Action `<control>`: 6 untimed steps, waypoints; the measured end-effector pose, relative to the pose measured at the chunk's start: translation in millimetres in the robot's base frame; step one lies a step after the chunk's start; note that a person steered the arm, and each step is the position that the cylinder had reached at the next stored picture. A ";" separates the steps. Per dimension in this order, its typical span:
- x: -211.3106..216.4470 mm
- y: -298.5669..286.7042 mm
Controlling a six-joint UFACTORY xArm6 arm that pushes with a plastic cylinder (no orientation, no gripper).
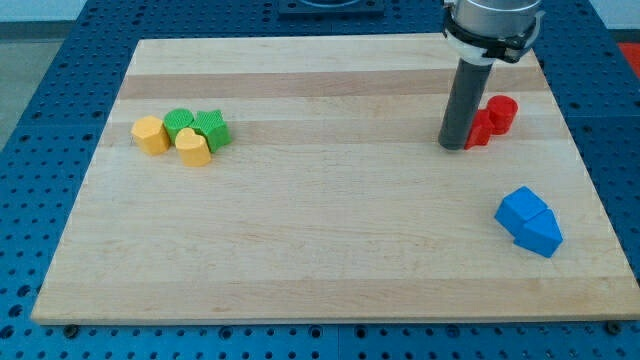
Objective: Move your arm towards the center left
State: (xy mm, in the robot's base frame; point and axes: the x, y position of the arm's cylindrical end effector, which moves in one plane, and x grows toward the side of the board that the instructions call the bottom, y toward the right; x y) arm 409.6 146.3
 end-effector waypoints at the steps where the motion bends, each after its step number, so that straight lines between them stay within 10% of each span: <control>1: 21.7 -8.7; 6: 93.5 -348.2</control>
